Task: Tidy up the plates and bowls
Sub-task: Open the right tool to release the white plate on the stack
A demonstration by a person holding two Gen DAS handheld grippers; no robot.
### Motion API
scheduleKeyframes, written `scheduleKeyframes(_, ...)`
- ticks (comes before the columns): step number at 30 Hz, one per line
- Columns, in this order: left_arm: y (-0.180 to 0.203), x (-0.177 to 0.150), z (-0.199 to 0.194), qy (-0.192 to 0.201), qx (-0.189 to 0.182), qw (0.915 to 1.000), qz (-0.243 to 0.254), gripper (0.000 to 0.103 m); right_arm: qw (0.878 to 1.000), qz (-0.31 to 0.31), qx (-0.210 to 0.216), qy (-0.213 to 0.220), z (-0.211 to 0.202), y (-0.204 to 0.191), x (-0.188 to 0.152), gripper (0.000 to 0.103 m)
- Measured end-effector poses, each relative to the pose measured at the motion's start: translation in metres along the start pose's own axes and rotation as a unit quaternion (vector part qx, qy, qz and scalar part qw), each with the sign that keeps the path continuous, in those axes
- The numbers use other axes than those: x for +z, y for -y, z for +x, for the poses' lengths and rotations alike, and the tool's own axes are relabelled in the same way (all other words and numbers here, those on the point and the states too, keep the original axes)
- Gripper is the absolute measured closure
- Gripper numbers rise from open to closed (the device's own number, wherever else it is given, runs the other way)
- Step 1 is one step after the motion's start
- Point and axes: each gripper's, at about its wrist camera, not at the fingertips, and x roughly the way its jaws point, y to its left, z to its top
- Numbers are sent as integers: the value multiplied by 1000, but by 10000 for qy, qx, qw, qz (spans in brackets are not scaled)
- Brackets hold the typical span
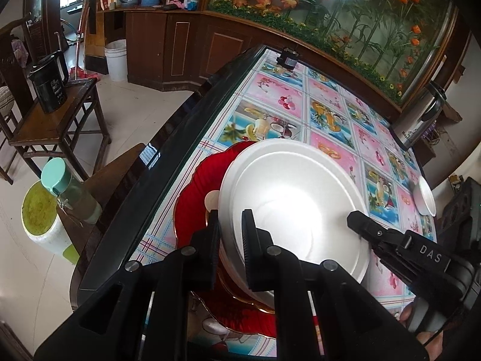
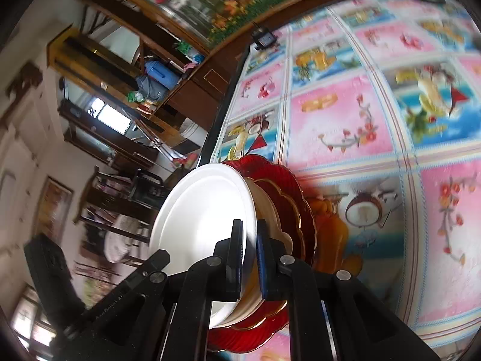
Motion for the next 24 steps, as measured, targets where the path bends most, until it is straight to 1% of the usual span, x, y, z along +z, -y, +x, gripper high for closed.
scheduleKeyframes(4, -2, 3, 1, -80, -10, 10000, -2, 93, 9993, 275, 92, -233, 1, 5, 4, 92)
scheduleKeyframes(6, -5, 4, 6, -210, -22, 9998, -55, 93, 9988, 359, 102, -322, 2, 4, 5, 92)
scheduleKeyframes(10, -11, 4, 11, -349, -78, 9992, -153, 93, 9990, 256, -37, -352, 2, -3, 3, 91)
scheduleKeyframes(18, -15, 6, 12, -453, -173, 9984, -278, 93, 9992, 123, -50, -379, 0, -9, 2, 88)
scheduleKeyframes(20, -14, 6, 11, -444, -144, 9986, -256, 93, 9993, 83, -51, -368, -1, -10, 1, 85)
scheduleKeyframes(21, -14, 6, 11, -440, -120, 9987, -246, 91, 9993, 59, -36, -380, -1, -10, 1, 83)
scheduleKeyframes(23, -14, 5, 11, -444, -94, 9986, -257, 90, 9993, 19, 8, -383, -3, -12, -1, 76)
scheduleKeyframes(24, -15, 5, 11, -461, -114, 9985, -280, 90, 9993, -21, 3, -367, -4, -14, -2, 75)
